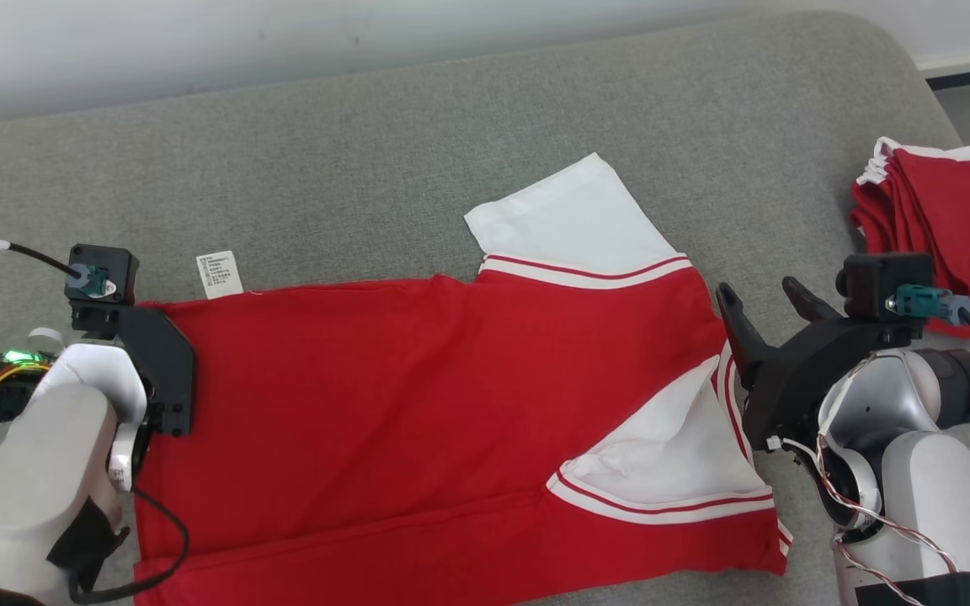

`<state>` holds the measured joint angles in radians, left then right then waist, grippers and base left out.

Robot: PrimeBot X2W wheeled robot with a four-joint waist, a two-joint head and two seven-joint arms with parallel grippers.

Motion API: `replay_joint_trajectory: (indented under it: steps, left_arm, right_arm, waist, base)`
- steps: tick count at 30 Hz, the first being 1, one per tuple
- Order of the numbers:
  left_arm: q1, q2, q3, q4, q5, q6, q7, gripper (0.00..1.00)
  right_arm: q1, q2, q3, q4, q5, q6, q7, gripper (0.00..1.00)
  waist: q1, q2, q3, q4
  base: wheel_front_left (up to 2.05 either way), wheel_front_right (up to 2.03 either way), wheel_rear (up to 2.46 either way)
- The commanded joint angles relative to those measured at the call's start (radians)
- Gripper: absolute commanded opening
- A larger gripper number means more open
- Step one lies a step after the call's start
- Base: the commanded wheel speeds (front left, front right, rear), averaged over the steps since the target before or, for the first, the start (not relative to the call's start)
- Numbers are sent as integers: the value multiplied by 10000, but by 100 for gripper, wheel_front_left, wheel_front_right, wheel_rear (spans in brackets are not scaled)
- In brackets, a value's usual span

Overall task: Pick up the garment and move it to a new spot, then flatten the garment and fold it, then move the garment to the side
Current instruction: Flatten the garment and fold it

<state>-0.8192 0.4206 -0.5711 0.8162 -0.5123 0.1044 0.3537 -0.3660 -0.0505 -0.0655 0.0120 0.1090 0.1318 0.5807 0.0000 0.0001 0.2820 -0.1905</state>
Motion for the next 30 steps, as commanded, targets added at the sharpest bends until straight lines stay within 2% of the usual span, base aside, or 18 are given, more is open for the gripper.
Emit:
replay_joint_trajectory:
  steps: [1,3,4,5,6,8,11,12,13,14,18,24,26,30]
  left_arm:
    - [108,110,-9,117,-108,-34,77,50]
    - [52,139,8,145,-111,-47,112,44]
    - [31,153,-20,170,-101,-46,185,35]
    - [31,153,-20,170,-101,-46,185,35]
    - [9,174,-25,184,-99,-12,204,27]
    - [-26,216,-45,187,-59,44,239,23]
    - [-63,214,-103,266,-10,125,266,31]
    - [-75,186,-127,270,-19,101,316,28]
    - [-83,171,-132,266,-54,89,320,11]
    - [-88,163,-160,251,-79,13,340,0]
    - [-235,-13,-92,-2,-294,-212,278,0]
    - [-549,-495,-244,-602,-393,-463,108,0]
    - [-753,-678,-335,-947,-341,-507,82,0]
    - [-1047,-986,-431,-1421,-301,-400,41,0]
  right_arm:
    - [-128,8,86,-73,-61,-27,50,100]
    - [-240,7,160,-133,-126,-27,81,100]
    - [-284,7,191,-159,-162,-27,131,100]
    - [-284,7,191,-159,-162,-27,131,100]
    - [-321,7,207,-164,-179,-27,158,100]
    - [-434,8,273,-164,-279,-27,241,100]
    - [-567,8,374,-144,-347,-27,338,100]
    - [-612,8,441,-101,-363,-27,423,100]
    - [-687,6,512,-69,-396,-27,507,100]
    - [-801,-37,636,-23,-408,-27,635,100]
    - [-1857,-385,740,430,-434,-27,1153,100]
    - [-3669,-1018,723,2304,-928,-27,1579,100]
    - [-4388,-1331,661,3367,-1285,-27,1352,100]
    - [-5023,-1474,129,4563,-1931,-27,639,100]
  waist:
    - [0,-1,109,-98]
    - [0,-1,199,-144]
    - [0,-1,240,-151]
    - [0,-1,240,-151]
    - [0,-1,273,-148]
    - [0,-1,321,-109]
    - [0,-1,340,-8]
    - [0,-1,334,32]
    - [0,-1,330,64]
    - [0,-1,342,102]
    - [0,-1,460,317]
    - [0,-1,678,964]
    - [0,-1,942,1379]
    - [0,-1,1355,1862]
  base:
    - [0,0,0]
    - [0,0,0]
    - [0,0,0]
    - [0,0,0]
    - [0,0,0]
    - [0,0,0]
    - [0,0,0]
    - [0,0,0]
    - [0,0,0]
    - [0,0,0]
    - [0,0,0]
    - [0,0,0]
    - [0,0,0]
    - [0,0,0]
